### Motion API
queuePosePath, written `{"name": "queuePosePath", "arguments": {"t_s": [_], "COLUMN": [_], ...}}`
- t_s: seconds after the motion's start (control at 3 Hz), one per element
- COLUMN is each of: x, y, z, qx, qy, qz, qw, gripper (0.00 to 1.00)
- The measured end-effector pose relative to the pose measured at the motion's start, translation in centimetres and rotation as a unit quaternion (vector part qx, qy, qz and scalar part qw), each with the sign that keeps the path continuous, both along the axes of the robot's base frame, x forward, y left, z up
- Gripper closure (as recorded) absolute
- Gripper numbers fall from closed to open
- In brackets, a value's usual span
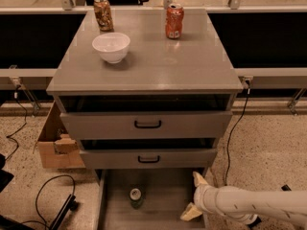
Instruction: Place green can into bottom drawer
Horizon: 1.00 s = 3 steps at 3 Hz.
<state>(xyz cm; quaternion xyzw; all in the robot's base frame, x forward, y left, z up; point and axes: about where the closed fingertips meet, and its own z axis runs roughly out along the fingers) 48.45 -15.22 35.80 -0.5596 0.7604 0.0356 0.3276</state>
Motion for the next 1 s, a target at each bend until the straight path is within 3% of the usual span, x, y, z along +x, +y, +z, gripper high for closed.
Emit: {"name": "queuePosePath", "arguments": {"t_s": [0.33, 0.67, 1.0], "x": [-0.5, -0.5, 0.7], "y": [-3.3, -4.6, -5.6], "z": [3.8, 9.6, 17.4], "qx": [-0.091, -0.137, -0.148], "qy": [-0.009, -0.039, -0.094], "qz": [0.000, 0.005, 0.006], "qw": [0.9958, 0.9897, 0.9844], "gripper": [0.00, 0.00, 0.00]}}
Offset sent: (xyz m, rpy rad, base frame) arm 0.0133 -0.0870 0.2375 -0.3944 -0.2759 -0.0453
